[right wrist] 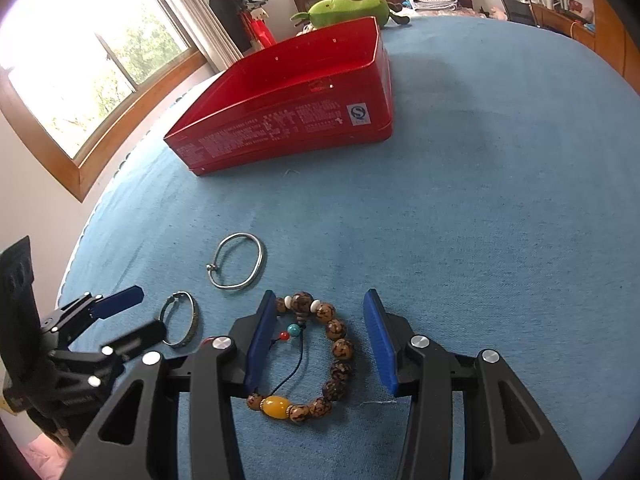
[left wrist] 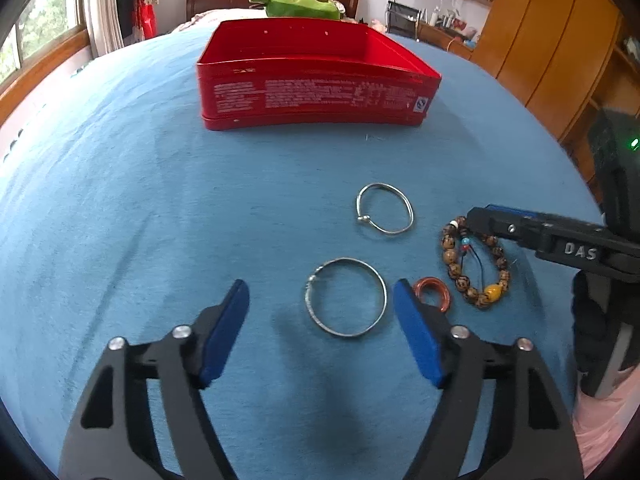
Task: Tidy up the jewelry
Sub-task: 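Grasp large silver hoop ring with left tool while right tool grasps small silver ring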
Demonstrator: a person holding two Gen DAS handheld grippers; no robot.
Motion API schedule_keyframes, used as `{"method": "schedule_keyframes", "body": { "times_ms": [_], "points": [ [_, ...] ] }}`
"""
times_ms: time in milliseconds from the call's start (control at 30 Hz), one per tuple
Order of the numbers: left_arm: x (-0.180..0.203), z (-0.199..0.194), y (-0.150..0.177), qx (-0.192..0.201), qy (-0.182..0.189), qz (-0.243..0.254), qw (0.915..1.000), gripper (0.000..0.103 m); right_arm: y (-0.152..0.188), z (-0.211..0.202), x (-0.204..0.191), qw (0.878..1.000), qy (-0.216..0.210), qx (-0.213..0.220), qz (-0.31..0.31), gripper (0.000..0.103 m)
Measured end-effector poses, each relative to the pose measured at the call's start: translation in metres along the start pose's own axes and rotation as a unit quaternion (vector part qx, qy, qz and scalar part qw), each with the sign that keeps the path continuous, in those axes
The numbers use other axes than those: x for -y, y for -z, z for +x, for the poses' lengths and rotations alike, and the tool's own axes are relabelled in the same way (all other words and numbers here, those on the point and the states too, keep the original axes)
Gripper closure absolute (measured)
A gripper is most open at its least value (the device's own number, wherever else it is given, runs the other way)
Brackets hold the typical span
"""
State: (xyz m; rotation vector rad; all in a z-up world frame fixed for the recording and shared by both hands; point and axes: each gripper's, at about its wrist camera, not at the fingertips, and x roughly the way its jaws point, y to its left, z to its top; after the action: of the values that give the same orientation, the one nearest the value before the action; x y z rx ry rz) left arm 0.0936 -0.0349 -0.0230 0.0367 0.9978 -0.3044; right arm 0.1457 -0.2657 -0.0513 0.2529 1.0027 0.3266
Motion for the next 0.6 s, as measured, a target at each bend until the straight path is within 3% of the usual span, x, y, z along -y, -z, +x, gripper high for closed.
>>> {"method": "schedule_keyframes", "body": {
  "times_ms": [100, 200, 400, 600],
  "points": [
    [0.007, 0.012, 0.000, -0.013, -0.030, 0.007, 0.9994, 0.028, 0.000, -0.002, 0.000, 1.000, -0.003, 0.005, 0.001, 0.058],
    [0.011, 0.016, 0.002, -0.011, -0.033, 0.019, 0.9992, 0.028, 0.000, -0.003, 0.001, 1.000, -0.005, 0.005, 0.001, 0.058],
    [0.017, 0.016, 0.004, -0.006, -0.013, 0.037, 0.9992, 0.056, 0.001, -0.002, 0.001, 1.000, -0.005, 0.000, -0.002, 0.058],
    [0.012, 0.015, 0.005, -0.003, 0.003, 0.035, 0.9994, 0.056, -0.003, 0.005, -0.006, 1.000, -0.002, -0.009, -0.005, 0.058]
  ]
}}
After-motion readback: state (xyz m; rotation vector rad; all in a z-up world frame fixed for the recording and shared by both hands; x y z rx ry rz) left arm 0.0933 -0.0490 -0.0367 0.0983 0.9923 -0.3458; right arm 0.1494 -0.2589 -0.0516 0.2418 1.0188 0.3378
